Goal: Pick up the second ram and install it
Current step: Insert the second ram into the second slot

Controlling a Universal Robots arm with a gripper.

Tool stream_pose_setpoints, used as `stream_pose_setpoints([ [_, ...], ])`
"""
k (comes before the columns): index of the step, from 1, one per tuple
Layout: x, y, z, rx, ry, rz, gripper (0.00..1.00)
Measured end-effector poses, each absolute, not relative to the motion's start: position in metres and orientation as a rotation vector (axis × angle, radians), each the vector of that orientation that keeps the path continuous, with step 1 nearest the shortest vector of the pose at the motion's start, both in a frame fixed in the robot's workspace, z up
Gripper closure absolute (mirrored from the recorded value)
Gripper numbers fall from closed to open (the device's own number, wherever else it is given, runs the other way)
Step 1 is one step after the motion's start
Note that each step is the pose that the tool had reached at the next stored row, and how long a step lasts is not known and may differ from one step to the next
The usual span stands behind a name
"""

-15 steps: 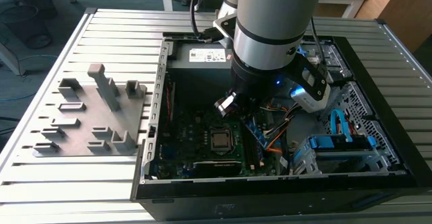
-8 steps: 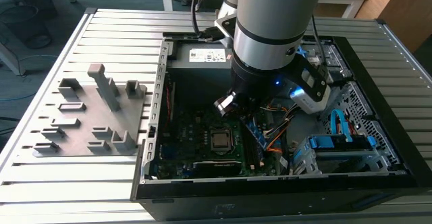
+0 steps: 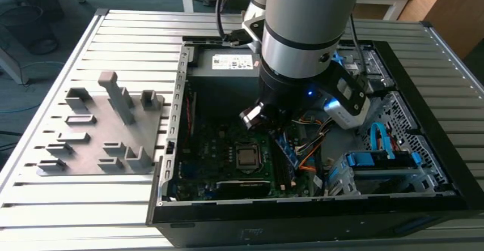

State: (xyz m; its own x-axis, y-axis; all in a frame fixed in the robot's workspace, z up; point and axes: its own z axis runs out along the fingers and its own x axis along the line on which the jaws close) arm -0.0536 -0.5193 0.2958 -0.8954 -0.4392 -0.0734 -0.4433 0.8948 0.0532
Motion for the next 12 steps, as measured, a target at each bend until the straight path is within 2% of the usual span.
stream_pose_setpoints([
  [12, -0.0536, -0.5193, 0.2958, -0.627, 3.014, 0.102, 0.86],
])
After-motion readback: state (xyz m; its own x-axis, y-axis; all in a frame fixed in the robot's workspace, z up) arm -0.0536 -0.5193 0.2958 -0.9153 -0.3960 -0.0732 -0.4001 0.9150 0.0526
